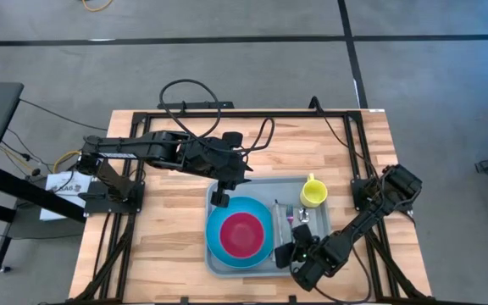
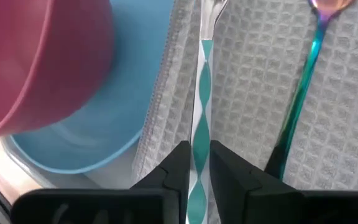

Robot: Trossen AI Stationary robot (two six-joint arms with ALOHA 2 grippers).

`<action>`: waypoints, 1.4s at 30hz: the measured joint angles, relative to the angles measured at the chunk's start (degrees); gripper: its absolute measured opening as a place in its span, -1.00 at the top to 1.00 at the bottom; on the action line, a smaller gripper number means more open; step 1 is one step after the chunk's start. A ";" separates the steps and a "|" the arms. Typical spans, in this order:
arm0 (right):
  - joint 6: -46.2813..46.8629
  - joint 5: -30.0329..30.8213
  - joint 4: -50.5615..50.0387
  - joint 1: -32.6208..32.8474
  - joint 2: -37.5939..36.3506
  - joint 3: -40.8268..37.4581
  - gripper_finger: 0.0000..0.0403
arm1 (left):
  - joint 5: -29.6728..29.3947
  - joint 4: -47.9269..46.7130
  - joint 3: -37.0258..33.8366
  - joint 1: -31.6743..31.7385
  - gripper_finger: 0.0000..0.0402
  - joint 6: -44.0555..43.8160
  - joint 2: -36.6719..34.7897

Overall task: Set up tray
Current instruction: Put the blue knife to the left of the purple fork on the gray table napkin, then move the gray tray to the right

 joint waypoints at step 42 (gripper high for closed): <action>-3.54 -7.34 -2.50 -4.01 -0.08 0.01 -0.26 | 0.00 -0.02 0.00 0.00 0.46 0.24 0.00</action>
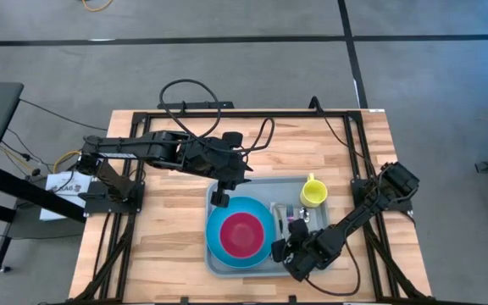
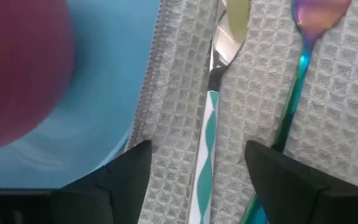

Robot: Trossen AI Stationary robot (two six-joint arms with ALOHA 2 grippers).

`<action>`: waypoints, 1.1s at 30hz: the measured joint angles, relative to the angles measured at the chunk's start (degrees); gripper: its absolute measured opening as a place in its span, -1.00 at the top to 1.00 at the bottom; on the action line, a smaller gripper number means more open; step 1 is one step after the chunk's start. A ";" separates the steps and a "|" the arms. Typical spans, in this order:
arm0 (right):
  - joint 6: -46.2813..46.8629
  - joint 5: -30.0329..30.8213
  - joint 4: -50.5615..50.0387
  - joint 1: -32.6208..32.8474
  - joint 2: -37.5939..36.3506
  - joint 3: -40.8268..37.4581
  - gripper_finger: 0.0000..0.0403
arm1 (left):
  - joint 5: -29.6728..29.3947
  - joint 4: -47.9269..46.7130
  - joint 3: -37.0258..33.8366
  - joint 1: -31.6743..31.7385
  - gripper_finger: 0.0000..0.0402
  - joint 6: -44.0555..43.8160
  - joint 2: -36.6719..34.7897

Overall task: Set up tray
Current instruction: Move the gray tray to the right

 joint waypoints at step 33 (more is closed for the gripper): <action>-3.05 -4.61 -0.52 -0.08 -0.47 -1.82 -0.27 | 0.02 0.07 0.07 -0.02 0.46 -0.08 0.00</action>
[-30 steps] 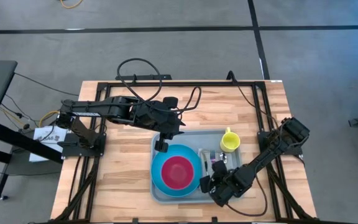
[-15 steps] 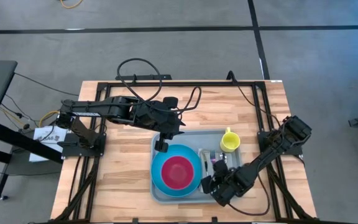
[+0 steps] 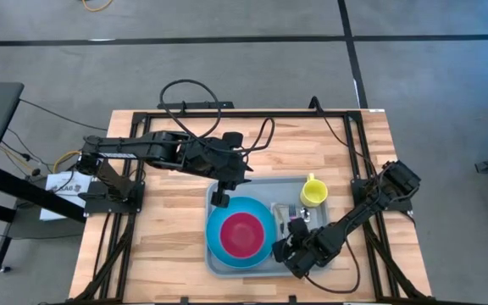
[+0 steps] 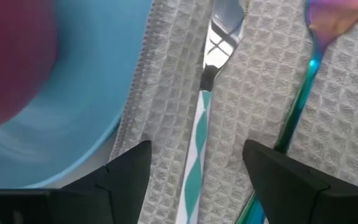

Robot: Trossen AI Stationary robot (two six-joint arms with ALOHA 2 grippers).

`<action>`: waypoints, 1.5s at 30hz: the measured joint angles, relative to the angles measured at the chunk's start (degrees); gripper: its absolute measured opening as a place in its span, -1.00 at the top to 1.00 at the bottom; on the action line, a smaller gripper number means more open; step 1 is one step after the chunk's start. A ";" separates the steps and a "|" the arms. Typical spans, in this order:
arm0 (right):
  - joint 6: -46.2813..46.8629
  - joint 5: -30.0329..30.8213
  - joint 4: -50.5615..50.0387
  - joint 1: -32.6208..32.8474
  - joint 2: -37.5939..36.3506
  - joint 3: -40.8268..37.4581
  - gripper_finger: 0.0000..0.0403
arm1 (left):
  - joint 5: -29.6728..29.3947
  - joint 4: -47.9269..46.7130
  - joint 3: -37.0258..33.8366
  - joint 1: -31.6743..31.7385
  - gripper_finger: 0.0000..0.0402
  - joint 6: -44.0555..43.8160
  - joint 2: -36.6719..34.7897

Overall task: Set up tray
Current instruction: Move the gray tray to the right, then return to Home Position

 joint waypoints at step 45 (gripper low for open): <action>-6.90 5.88 -43.18 2.26 -4.31 20.13 -0.27 | 0.00 -0.04 -0.04 0.01 0.46 0.13 0.00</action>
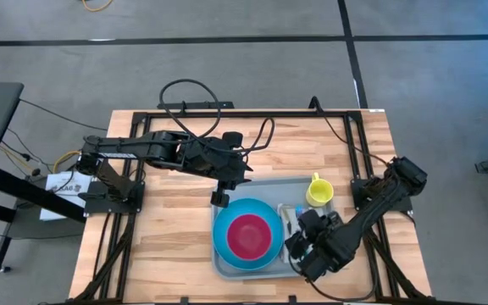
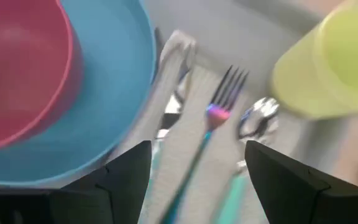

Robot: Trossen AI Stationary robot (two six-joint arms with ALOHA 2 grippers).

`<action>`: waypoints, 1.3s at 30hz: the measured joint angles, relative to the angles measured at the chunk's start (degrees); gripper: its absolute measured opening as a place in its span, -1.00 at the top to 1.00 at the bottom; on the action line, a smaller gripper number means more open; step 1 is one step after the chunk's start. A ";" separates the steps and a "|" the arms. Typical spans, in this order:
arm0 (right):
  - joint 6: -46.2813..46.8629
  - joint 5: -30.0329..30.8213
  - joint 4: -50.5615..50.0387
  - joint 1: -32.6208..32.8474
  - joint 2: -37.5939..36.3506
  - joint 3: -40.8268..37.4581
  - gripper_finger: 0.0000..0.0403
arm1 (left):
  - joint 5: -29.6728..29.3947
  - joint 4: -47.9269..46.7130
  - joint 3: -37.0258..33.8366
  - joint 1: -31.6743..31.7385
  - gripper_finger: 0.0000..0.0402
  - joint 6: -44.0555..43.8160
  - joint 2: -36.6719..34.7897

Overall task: Set up tray
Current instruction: Return to Home Position

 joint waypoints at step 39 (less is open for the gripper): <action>-60.34 31.56 24.63 19.55 -69.17 -39.80 -0.27 | -2.65 -2.01 -23.32 -10.80 0.46 -21.40 -46.22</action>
